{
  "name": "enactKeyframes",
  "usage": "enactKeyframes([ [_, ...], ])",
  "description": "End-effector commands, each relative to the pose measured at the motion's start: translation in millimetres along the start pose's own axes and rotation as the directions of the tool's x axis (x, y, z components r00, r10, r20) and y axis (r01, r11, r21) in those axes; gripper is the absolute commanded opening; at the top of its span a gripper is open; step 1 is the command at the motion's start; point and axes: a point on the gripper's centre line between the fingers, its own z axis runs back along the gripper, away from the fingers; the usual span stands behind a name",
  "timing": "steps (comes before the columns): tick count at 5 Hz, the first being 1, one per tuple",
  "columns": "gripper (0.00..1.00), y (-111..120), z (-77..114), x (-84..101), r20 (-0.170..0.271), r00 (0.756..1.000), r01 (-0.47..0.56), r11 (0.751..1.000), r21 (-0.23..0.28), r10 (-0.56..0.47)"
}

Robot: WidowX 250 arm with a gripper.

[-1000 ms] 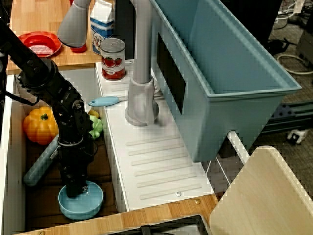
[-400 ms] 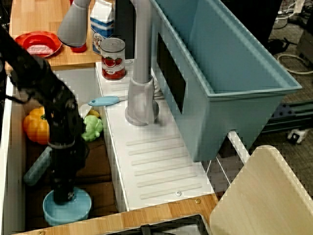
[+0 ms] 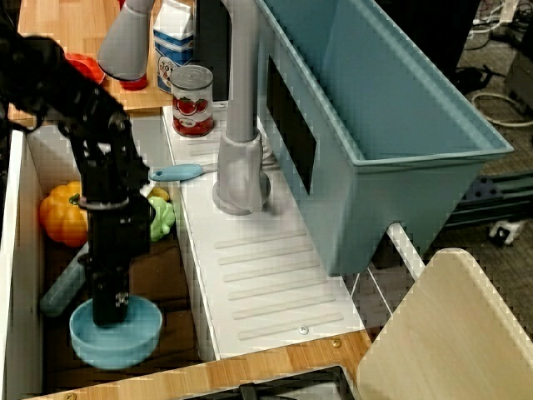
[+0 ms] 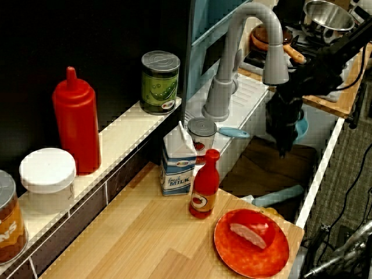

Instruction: Lift bowl

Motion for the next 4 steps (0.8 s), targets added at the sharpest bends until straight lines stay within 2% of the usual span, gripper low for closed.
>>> enactKeyframes([
  [1, 0.0, -54, 75.1, -0.4, 0.054, 0.993, 0.108, 0.987, -0.117, -0.103],
  [3, 0.0, -86, 107.5, -10.6, 0.039, 0.986, 0.169, 0.959, -0.227, -0.164],
  [4, 0.0, -96, 118.9, -15.6, 0.032, 0.982, 0.186, 0.947, -0.26, -0.185],
])
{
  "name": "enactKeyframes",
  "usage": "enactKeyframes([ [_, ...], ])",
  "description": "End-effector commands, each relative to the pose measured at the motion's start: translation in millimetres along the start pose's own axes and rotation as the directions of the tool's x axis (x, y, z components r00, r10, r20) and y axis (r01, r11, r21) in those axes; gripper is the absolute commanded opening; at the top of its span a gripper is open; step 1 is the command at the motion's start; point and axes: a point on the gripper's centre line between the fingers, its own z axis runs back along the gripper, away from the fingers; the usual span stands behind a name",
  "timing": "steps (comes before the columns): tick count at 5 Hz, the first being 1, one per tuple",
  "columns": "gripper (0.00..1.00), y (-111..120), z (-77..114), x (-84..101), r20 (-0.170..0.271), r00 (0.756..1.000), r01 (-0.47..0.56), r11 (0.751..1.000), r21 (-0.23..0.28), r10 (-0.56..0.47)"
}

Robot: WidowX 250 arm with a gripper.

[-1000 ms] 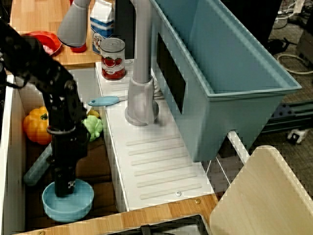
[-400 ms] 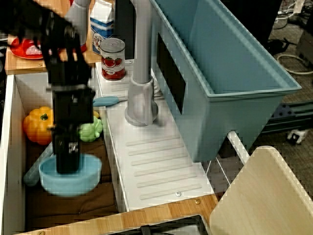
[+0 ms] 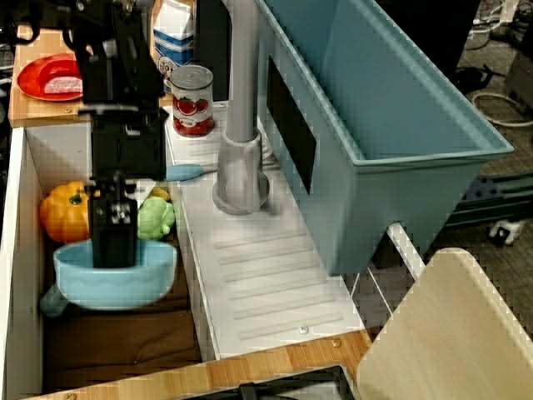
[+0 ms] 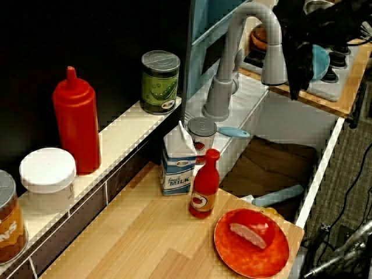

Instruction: Lift bowl

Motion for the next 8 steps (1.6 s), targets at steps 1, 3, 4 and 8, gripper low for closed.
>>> enactKeyframes([
  [1, 0.0, -33, 40.8, -5.3, 0.05, 0.995, 0.087, 0.996, -0.025, -0.086],
  [3, 0.0, -50, 56.1, -11.7, 0.05, 0.992, 0.117, 0.991, -0.059, -0.114],
  [4, 0.0, -58, 62.1, -18.9, 0.059, 0.99, 0.135, 0.989, -0.066, -0.131],
  [8, 0.0, -82, 74.2, -34.6, 0.074, 0.985, 0.159, 0.984, -0.085, -0.153],
])
